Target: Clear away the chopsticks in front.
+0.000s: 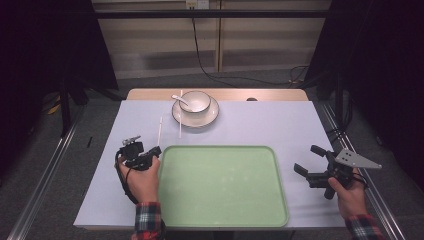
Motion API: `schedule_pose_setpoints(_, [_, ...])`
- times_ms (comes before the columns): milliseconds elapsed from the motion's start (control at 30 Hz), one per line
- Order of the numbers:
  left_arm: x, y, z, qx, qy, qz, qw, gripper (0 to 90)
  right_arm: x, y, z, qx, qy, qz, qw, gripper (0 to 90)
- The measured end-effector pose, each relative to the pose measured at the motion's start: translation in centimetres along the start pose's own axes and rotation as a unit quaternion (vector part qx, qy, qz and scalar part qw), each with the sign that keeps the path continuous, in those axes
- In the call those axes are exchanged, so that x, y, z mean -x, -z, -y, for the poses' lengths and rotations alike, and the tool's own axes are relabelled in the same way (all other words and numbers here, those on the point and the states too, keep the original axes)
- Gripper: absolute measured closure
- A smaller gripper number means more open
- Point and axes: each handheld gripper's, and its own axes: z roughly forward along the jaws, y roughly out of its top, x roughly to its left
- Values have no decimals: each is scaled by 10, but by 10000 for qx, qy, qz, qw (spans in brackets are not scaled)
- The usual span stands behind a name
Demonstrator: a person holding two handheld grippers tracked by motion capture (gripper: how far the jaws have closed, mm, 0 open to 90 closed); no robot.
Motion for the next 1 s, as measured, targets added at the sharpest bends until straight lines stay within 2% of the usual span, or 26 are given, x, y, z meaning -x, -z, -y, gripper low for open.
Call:
schedule_pose_setpoints(267, [9,10,14,113,-71,39,9999,855,0,0,0,5,59,9,10000,2])
schedule_pose_setpoints(300, [9,11,15,97,-51,105,9999,856,0,0,0,3,60,9,10000,2])
schedule_pose_setpoints(400, [10,12,20,72,-64,85,9999,856,0,0,0,2,59,6,10000,3])
schedule_pose_setpoints(433, [10,12,24,44,-23,167,9998,856,0,0,0,0,62,7,10000,3])
schedule_pose_setpoints(533, [11,13,27,37,-57,91,9999,856,0,0,0,-6,59,-5,10000,3])
schedule_pose_setpoints(733, [16,17,37,49,-121,113,9999,856,-2,-1,0,-17,69,8,10000,3])
schedule_pose_setpoints(800, [17,17,39,21,-113,132,9998,855,-1,-1,0,-33,109,-13,9999,3])
schedule_pose_setpoints(867, [17,21,45,44,-110,46,9999,856,-1,-1,0,-19,70,9,10000,3])
schedule_pose_setpoints(900, [16,21,47,35,-103,100,9999,855,-2,-1,0,-17,45,29,10000,3])
schedule_pose_setpoints(1000, [16,22,54,19,-76,66,9999,855,-1,-1,0,-41,104,-17,9999,3])
